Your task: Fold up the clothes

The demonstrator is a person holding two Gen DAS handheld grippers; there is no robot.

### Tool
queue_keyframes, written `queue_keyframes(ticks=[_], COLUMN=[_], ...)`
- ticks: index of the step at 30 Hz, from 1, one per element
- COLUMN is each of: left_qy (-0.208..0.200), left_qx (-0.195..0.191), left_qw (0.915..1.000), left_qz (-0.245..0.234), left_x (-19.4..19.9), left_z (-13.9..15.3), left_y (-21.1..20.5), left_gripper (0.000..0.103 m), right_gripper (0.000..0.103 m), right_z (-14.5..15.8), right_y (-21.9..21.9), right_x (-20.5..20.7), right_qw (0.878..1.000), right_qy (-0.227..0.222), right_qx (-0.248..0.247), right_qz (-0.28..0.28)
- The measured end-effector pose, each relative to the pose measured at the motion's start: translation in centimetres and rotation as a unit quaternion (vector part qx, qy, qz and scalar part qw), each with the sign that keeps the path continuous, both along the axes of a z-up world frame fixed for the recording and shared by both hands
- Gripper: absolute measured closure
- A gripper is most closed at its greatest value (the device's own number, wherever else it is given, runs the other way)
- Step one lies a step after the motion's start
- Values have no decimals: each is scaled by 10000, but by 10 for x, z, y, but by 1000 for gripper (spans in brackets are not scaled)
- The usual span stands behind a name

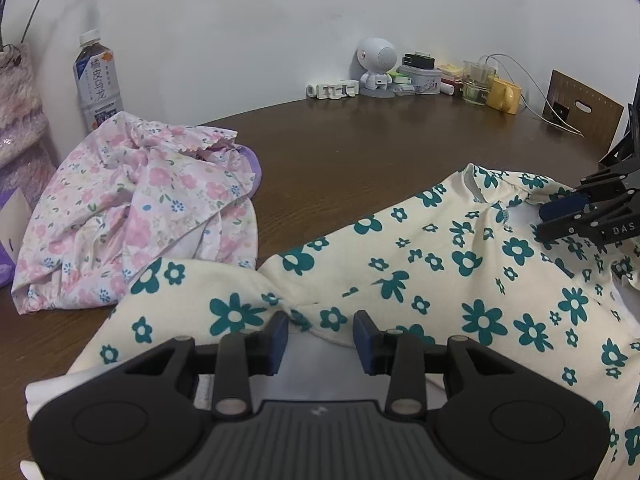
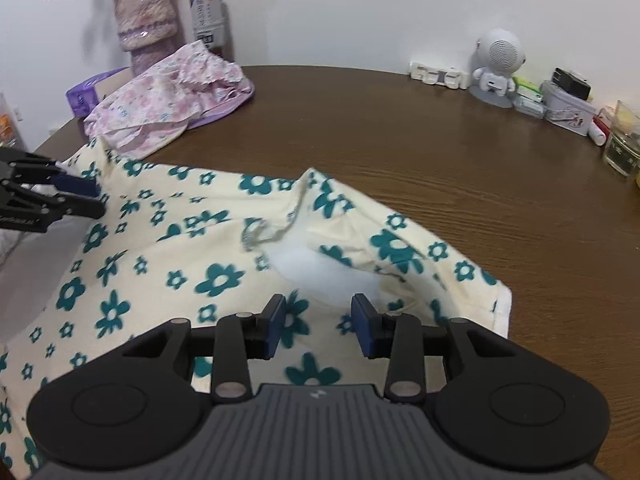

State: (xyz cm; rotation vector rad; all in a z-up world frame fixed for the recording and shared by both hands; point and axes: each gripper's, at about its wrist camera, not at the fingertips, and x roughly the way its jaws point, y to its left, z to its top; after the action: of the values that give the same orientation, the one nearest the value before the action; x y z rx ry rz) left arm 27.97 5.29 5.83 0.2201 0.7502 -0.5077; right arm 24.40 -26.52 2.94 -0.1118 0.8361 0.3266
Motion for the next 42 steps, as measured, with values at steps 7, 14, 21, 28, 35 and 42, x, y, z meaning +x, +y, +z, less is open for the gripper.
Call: queue_keyframes(ticks=[7,14,21,28,35,42], left_qy=[-128,-214,-88,-117,-71,-34], left_qx=[108,42,30,47,4,5], left_qw=[9996,9989,9988,9989,9991,9989], left_qz=[238,406,471,457,420,464], left_x=[-11,-10,-6,-9,-18,-25], left_z=[3,4,5,7,7,8], left_y=[-2,-2,-3,-6,-11,-11], left_gripper=[68,68,68,67,65,62], right_gripper=[63,61,61,61,61,61], right_z=[5,3,2,4,5,9], right_y=[2,-4,-9,0,8,12], right_x=[-11,-19,-19,-15,-18,-21], right_qw=[9999,9998,9995,9995,9995,9997], right_qy=[70,45,59,70,71,67], right_qx=[83,72,90,48,36,-84], right_qz=[-62,-200,-309,-293,-299,-239])
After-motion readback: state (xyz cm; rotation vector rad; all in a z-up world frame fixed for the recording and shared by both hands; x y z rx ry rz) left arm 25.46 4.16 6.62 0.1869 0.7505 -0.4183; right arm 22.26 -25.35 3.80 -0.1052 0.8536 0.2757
